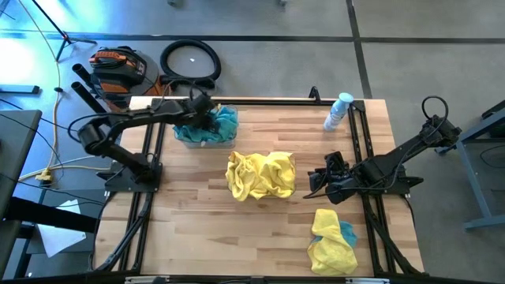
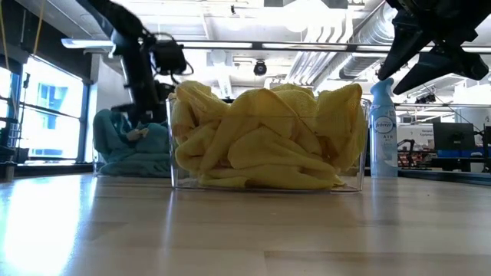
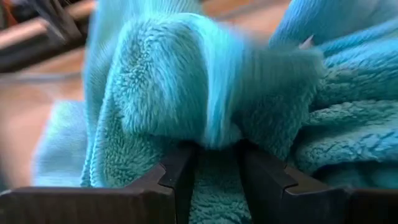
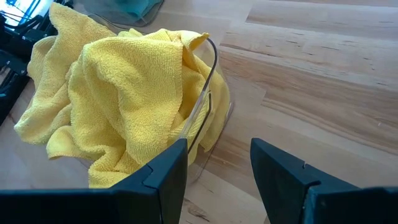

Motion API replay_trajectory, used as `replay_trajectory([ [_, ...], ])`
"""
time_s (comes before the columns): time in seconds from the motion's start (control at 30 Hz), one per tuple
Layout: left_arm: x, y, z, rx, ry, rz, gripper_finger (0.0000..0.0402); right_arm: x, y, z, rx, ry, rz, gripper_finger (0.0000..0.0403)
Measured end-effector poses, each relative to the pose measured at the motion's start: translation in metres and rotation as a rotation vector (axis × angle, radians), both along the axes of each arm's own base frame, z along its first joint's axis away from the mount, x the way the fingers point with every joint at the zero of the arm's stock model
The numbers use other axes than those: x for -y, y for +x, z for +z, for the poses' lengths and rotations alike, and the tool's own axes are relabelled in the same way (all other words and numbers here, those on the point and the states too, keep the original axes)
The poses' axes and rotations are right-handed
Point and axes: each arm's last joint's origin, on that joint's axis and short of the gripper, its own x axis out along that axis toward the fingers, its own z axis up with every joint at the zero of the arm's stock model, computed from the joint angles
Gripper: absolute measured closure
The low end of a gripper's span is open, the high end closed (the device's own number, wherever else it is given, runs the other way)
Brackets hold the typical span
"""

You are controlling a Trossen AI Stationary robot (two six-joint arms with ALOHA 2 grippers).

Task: Sort microfiber towel by color & place in baskets
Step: Put the blue towel into the top transparent bin, then put the yellow towel into the bottom transparent bin

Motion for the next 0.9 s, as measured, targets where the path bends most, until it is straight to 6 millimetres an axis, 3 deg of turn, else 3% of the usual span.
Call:
replay_trajectory([
  [0.17,0.002,0.000,-0.028,0.029,-0.048,0.006,0.0291,0.000,0.000,0.000,0.002,0.003,-0.003,0.0231],
  [0.37,0.004,-0.003,-0.024,0.049,-0.046,0.004,0.0291,0.000,0.000,0.000,0.002,0.002,-0.003,0.0231],
  [0.63,0.020,-0.022,0.022,0.208,0.026,-0.015,0.0291,0.000,0.000,0.000,-0.003,-0.005,0.005,0.0231],
  [0.9,0.058,-0.053,0.084,0.476,0.195,-0.065,0.0291,0.000,0.000,0.000,-0.043,-0.058,0.073,0.0231],
])
